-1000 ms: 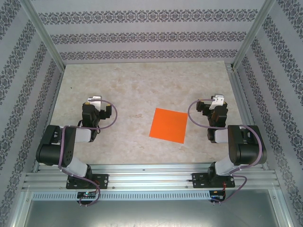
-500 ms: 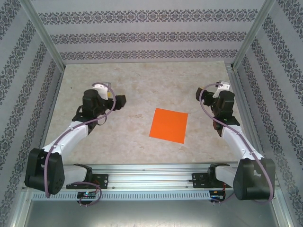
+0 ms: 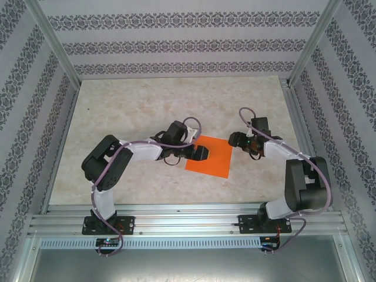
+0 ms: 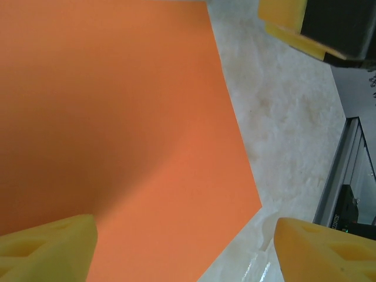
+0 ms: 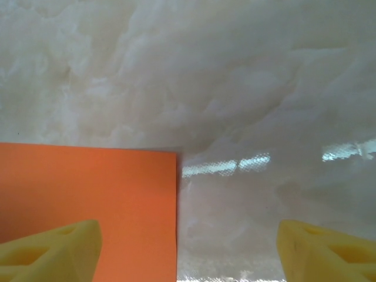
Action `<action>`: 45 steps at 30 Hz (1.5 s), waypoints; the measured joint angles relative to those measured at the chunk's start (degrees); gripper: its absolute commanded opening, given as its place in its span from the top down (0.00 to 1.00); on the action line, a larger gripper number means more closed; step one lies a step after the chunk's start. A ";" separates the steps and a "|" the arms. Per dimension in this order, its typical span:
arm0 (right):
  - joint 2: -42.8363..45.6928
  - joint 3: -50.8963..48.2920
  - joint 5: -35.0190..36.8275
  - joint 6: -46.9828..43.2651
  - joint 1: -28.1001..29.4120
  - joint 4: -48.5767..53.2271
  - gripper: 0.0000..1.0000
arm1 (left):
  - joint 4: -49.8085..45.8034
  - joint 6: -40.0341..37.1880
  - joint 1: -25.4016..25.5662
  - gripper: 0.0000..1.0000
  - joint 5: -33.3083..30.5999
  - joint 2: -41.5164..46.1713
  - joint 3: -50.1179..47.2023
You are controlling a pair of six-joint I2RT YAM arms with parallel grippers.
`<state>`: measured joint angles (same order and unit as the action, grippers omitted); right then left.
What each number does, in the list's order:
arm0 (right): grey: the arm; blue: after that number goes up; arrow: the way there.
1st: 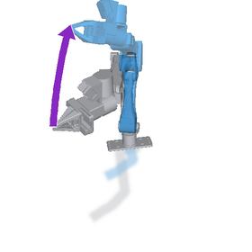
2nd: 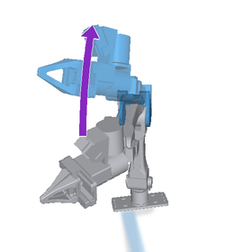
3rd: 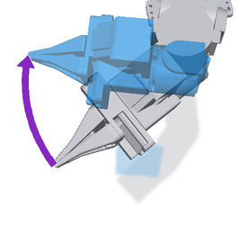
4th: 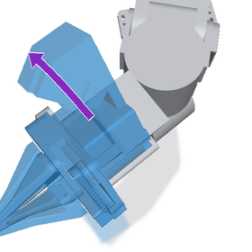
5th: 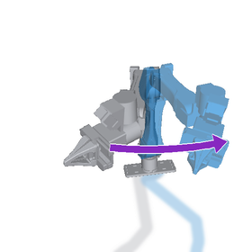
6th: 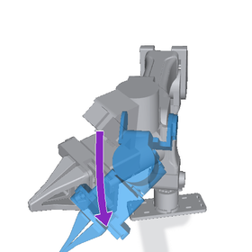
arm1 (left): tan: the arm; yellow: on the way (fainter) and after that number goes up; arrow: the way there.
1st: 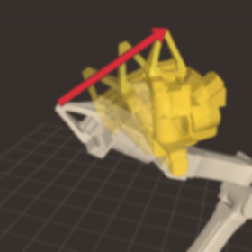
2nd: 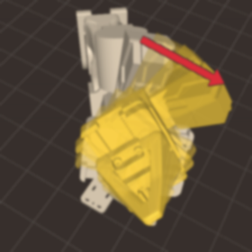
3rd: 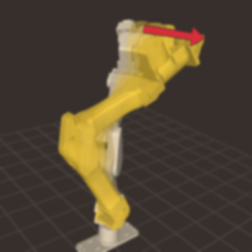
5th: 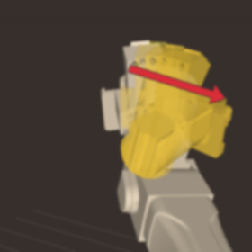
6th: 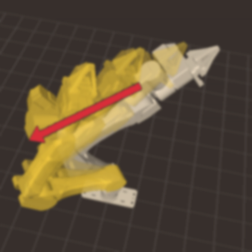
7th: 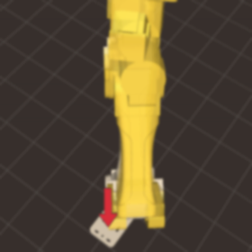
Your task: Fold a paper plane with a square sheet of paper (fold left side to right side)
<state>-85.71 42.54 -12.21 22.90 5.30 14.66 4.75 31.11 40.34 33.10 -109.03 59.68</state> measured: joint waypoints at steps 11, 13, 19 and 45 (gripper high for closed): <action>-7.72 4.96 -0.09 0.72 2.84 0.15 0.27 | -0.79 0.70 0.68 0.21 -0.63 -2.08 1.03; -9.01 5.38 -0.15 1.22 3.32 0.20 0.27 | -0.81 0.70 0.68 0.21 -0.74 -2.08 1.03; -9.84 6.23 0.13 2.60 4.22 0.37 0.32 | -0.81 0.70 0.68 0.21 -0.81 -2.08 1.03; -7.52 3.72 -12.98 6.08 7.85 -0.70 0.54 | -0.96 0.70 0.68 0.22 -0.98 -2.10 1.03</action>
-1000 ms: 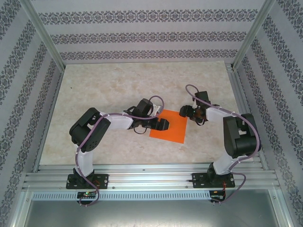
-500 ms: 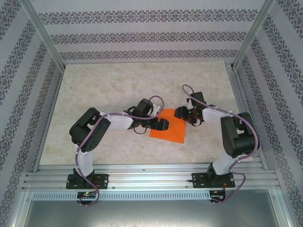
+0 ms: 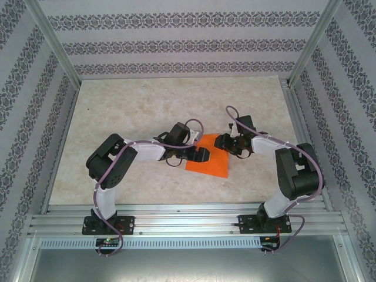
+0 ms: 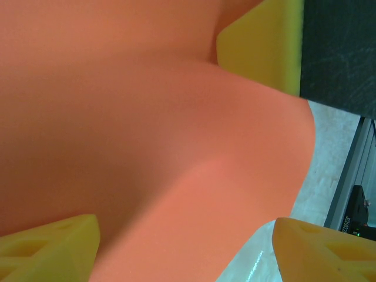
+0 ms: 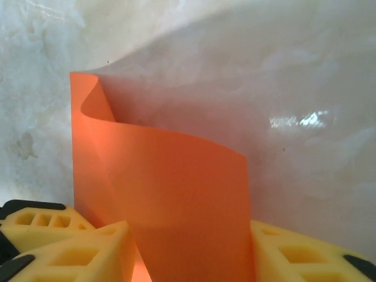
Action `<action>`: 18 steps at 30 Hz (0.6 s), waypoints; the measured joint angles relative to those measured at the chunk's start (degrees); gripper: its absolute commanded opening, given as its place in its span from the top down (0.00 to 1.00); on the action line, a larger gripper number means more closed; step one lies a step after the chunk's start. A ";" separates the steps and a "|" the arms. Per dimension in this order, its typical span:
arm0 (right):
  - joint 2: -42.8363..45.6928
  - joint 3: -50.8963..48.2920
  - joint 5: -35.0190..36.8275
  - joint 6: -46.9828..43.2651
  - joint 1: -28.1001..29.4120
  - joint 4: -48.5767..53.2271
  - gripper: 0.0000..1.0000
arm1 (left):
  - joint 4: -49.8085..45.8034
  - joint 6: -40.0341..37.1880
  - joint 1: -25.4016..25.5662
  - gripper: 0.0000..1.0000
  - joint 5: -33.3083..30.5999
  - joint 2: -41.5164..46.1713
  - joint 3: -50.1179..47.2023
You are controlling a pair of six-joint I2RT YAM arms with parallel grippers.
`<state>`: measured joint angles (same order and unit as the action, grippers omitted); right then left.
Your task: Fold a paper plane with a square sheet of paper (fold left side to right side)
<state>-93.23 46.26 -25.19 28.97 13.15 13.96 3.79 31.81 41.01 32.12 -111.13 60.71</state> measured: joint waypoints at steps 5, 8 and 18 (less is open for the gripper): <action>0.00 -0.48 -0.96 -0.28 0.00 1.73 0.59 | 0.02 -0.02 0.00 0.21 0.17 0.07 0.00; 0.00 -0.61 -1.64 -0.35 0.07 2.36 0.69 | -0.20 -0.02 0.00 0.20 0.20 0.35 -0.02; 3.89 -0.92 -6.51 0.13 -0.26 1.05 0.82 | -0.55 -0.17 -5.51 0.14 1.68 12.41 -5.97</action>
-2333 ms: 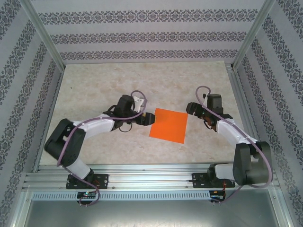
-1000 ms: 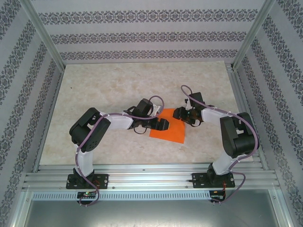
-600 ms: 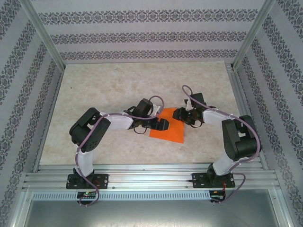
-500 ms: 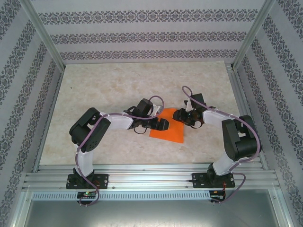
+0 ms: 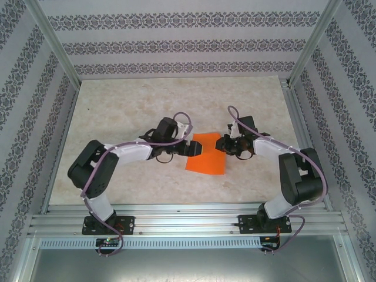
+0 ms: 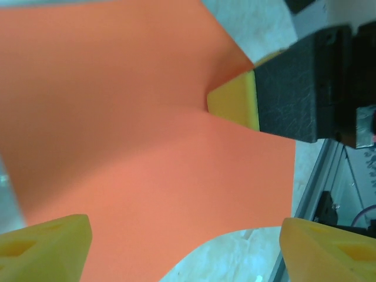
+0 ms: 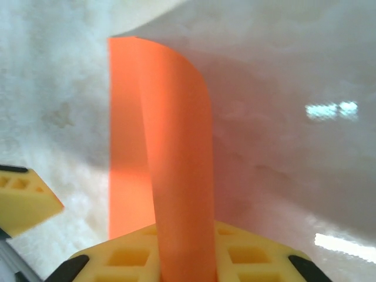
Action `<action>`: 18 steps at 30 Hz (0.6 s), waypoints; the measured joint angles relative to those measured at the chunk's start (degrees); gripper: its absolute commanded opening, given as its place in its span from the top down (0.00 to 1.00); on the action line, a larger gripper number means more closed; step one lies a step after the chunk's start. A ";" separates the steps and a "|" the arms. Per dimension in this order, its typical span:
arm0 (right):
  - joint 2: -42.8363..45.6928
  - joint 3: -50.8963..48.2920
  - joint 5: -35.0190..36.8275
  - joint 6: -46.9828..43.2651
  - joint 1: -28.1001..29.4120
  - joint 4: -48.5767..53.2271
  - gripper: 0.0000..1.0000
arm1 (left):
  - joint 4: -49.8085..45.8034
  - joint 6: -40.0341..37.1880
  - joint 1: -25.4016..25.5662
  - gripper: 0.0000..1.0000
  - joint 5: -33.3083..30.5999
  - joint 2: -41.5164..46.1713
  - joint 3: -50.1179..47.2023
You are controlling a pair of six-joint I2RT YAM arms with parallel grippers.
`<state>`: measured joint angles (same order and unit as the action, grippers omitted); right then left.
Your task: Fold a paper plane with a square sheet of paper (fold left side to right side)
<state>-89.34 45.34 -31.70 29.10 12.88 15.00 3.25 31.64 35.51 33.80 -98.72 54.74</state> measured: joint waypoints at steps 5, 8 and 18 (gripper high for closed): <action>3.48 -1.14 -6.64 3.89 -2.62 -5.14 0.84 | 0.61 0.11 -8.44 0.11 2.36 10.56 -5.31; 6.01 -1.86 -11.08 7.30 -4.02 -9.62 0.84 | 1.05 0.33 -13.70 0.10 4.72 14.93 -8.68; 16.17 0.28 -27.06 21.88 -4.79 -28.98 0.84 | 2.62 -0.11 -17.62 0.05 16.06 24.48 -9.92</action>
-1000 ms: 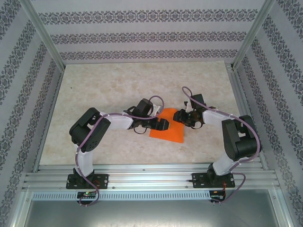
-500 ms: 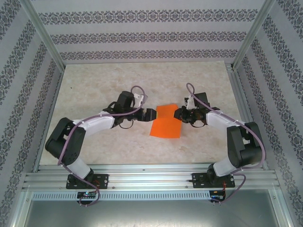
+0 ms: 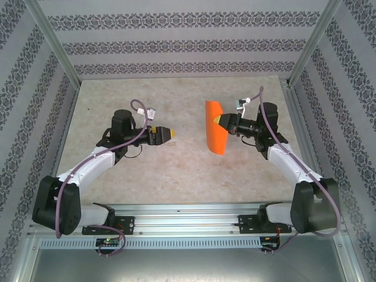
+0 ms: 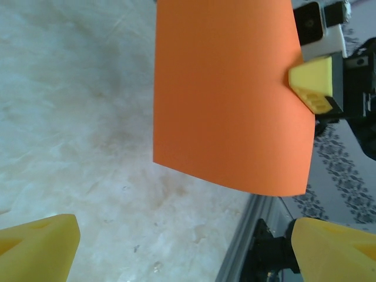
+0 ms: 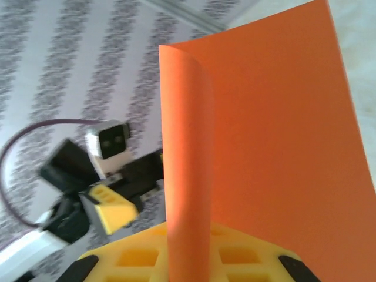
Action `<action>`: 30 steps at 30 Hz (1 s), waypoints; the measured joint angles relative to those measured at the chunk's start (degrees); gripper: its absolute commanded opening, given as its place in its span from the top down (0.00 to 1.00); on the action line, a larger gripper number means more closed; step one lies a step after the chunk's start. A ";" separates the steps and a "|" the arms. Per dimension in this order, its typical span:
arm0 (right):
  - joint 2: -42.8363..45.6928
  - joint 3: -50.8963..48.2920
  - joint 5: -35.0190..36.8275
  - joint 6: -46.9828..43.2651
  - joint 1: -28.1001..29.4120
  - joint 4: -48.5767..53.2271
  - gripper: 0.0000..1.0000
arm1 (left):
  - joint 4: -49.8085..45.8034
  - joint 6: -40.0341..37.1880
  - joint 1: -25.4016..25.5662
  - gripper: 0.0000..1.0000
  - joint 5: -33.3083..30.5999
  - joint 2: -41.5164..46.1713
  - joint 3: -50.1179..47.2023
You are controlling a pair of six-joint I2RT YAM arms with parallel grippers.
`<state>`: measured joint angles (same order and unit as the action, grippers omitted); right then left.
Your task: Fold a paper plane with a square sheet of paper (fold left side to right side)
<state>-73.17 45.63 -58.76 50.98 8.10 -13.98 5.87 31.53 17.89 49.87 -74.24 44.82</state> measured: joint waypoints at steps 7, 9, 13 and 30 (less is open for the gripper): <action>4.50 4.96 -8.07 10.97 1.44 -15.41 0.84 | 3.39 -2.10 0.04 0.03 7.63 1.38 4.57; 5.25 6.45 -9.86 13.60 2.75 -19.41 0.84 | 3.96 -2.93 0.20 0.03 9.33 1.38 5.92; 5.51 8.02 -11.89 17.29 5.11 -25.00 0.84 | 4.24 -4.50 1.22 0.02 11.54 1.38 8.55; 4.17 8.07 -12.24 16.04 2.97 -24.26 0.77 | 2.86 -9.92 5.88 0.93 13.05 3.61 10.29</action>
<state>-68.99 53.69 -71.00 67.02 11.07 -38.24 8.73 21.61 23.77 62.92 -70.63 55.11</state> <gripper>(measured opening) 0.196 0.134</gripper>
